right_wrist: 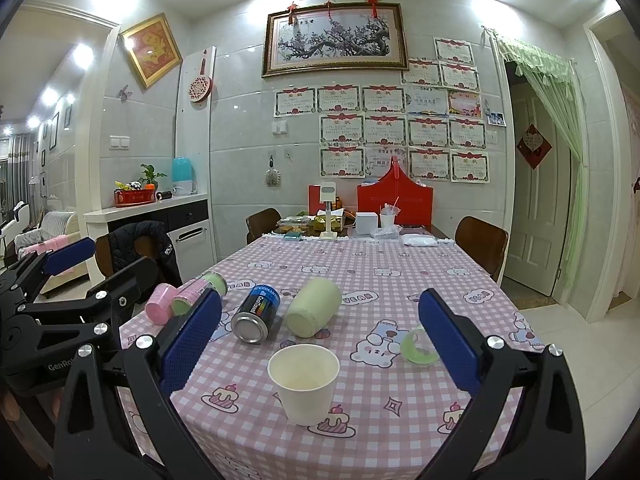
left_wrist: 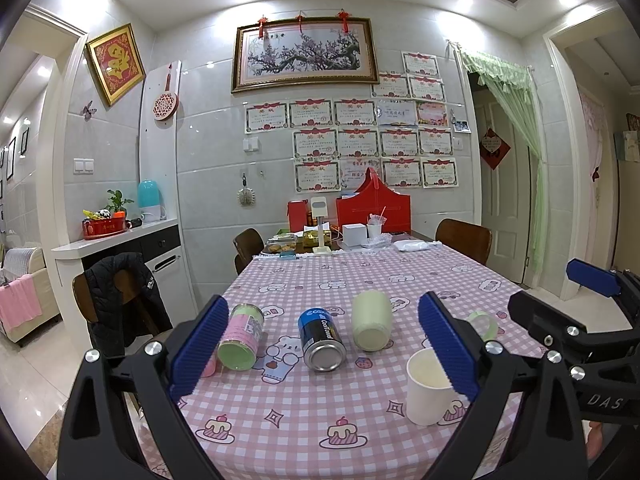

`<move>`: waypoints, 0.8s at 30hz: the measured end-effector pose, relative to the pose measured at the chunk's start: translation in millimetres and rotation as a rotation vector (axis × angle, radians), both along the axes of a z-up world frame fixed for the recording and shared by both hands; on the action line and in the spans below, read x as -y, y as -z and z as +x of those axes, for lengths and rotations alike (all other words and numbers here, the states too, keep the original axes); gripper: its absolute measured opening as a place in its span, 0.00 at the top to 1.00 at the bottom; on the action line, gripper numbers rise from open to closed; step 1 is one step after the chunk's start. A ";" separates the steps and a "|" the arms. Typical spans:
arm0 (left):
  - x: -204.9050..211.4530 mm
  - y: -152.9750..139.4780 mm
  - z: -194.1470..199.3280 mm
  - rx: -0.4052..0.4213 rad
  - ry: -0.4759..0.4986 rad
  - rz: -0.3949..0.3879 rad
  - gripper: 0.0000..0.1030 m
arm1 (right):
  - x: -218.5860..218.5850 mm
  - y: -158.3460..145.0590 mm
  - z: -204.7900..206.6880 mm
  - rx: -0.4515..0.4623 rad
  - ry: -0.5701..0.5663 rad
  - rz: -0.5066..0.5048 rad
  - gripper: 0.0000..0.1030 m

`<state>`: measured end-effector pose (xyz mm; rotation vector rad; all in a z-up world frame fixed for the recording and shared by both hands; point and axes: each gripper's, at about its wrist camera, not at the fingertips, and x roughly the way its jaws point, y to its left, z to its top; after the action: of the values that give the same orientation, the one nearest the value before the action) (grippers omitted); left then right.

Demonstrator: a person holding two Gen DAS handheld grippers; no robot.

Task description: Flip cup upside down

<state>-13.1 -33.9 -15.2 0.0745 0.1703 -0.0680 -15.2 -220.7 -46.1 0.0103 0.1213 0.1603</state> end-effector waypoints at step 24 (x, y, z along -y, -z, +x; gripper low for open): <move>-2.0 2.7 3.0 -0.013 0.003 0.000 0.08 | -0.7 2.8 2.8 -0.014 0.002 0.014 0.08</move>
<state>-10.1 -32.0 -18.0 0.0743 0.1832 -0.0711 -12.5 -220.0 -48.9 0.0251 0.1338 0.1594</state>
